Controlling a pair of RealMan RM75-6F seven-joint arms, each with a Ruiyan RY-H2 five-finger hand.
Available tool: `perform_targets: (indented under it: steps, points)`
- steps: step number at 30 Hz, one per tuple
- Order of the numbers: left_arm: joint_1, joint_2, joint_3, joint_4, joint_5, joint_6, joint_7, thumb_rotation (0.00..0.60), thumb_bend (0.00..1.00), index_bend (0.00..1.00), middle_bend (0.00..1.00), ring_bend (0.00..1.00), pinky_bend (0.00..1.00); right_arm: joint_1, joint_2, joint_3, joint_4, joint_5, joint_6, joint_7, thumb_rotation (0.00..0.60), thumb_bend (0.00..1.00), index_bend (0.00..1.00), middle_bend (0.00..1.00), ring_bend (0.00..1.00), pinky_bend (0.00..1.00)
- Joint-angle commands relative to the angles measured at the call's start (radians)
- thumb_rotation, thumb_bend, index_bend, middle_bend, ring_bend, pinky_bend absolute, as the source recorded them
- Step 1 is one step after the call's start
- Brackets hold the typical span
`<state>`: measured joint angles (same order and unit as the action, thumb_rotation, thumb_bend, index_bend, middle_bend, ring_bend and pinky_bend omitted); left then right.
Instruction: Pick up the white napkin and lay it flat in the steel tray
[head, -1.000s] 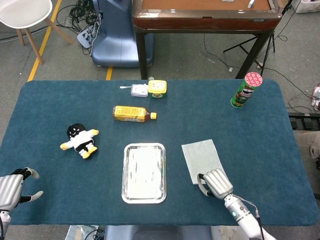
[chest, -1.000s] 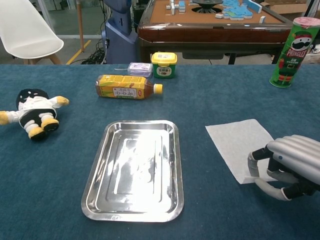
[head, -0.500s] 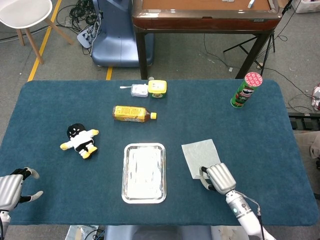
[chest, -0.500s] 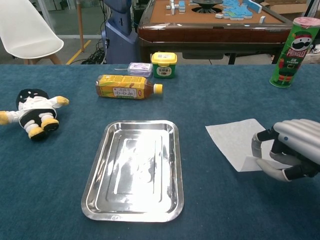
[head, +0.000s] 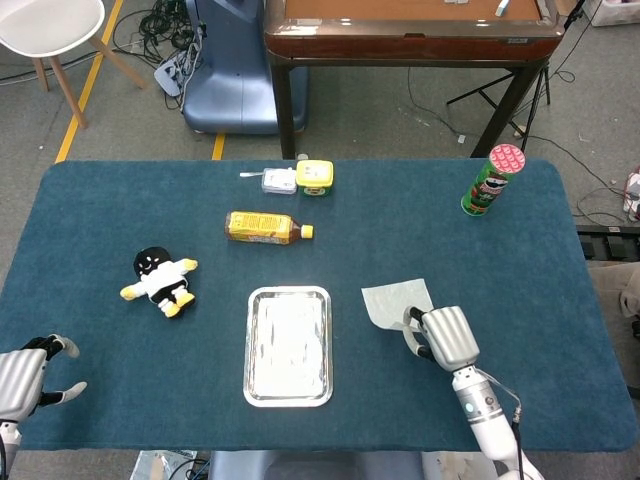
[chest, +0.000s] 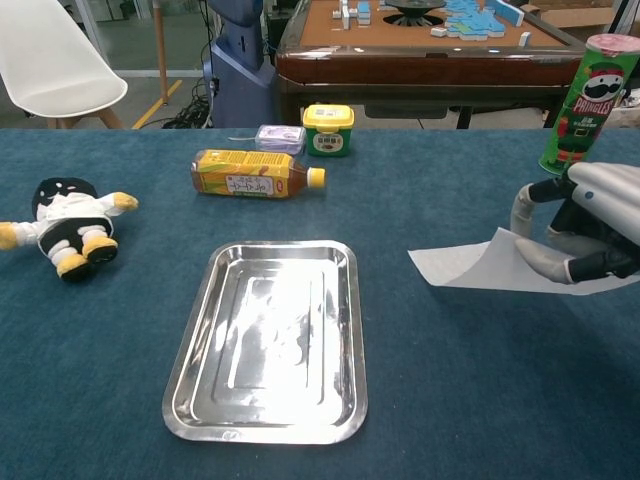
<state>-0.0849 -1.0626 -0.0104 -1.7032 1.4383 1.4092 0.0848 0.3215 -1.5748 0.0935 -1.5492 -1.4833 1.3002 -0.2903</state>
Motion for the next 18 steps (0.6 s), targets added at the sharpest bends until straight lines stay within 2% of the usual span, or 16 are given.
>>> perform_targets:
  steps: [1,7,18]
  points:
    - [0.000,0.000,0.001,0.000,0.001,0.000,0.001,0.600,0.07,0.48,0.44,0.36,0.58,0.002,0.003,0.015,-0.014,0.003,0.016,-0.002,0.600,0.51,0.59,1.00,1.00,1.00]
    - [0.000,-0.001,0.005,-0.002,0.007,-0.002,0.003,0.600,0.07,0.48,0.44,0.36,0.58,0.011,-0.010,0.045,-0.026,0.018,0.033,-0.006,0.600,0.51,0.60,1.00,1.00,1.00]
    - [0.002,0.004,0.006,-0.007,0.012,0.003,-0.003,0.600,0.07,0.48,0.44,0.36,0.58,0.040,-0.090,0.112,-0.025,0.037,0.085,-0.043,0.600,0.55,0.61,1.00,1.00,1.00]
